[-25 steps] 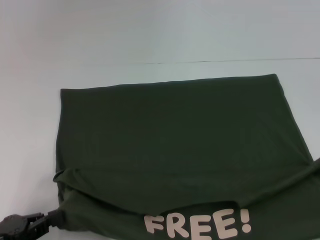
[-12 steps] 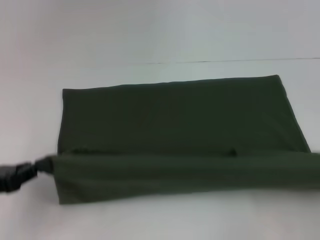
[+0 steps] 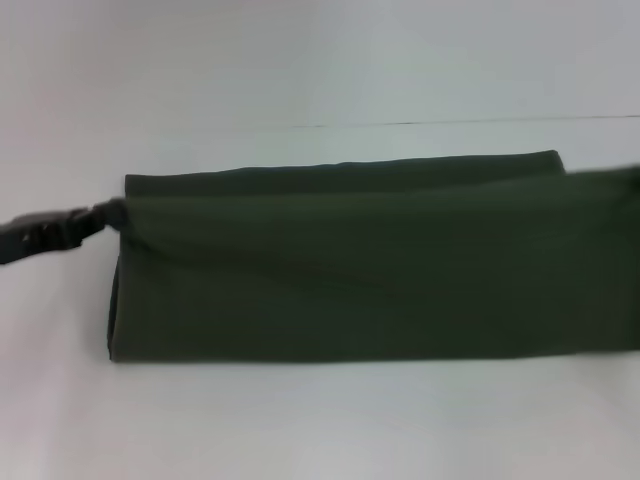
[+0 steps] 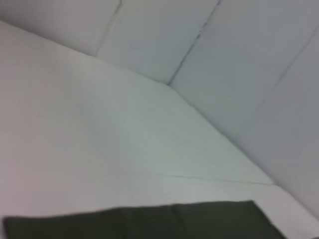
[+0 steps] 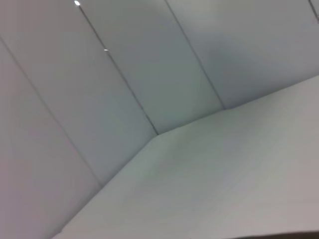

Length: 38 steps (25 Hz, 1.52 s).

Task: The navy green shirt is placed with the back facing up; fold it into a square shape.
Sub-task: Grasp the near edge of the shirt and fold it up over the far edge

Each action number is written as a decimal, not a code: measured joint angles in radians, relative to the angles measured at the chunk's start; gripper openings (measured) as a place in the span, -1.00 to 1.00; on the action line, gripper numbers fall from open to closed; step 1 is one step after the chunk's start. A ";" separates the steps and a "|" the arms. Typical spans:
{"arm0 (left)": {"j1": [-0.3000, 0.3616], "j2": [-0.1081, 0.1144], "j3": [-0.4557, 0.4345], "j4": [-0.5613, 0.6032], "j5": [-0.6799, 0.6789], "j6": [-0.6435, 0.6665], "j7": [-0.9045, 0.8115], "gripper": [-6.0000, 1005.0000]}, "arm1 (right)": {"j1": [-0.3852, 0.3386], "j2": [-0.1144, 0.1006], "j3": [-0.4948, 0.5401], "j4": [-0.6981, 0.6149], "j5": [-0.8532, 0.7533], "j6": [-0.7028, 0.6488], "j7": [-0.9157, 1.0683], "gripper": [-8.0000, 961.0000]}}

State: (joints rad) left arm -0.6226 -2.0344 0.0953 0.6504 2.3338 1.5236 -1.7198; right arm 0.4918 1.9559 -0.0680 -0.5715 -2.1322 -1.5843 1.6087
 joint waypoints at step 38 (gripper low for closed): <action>-0.176 -0.050 0.377 -0.054 -0.171 -0.707 0.061 -0.69 | 0.236 0.028 -0.074 0.214 0.064 0.708 -0.104 -0.75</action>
State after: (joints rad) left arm -0.7986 -2.0848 0.4718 0.5965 2.1628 0.8164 -1.6585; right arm 0.7282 1.9836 -0.1423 -0.3577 -2.0686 -0.8766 1.5048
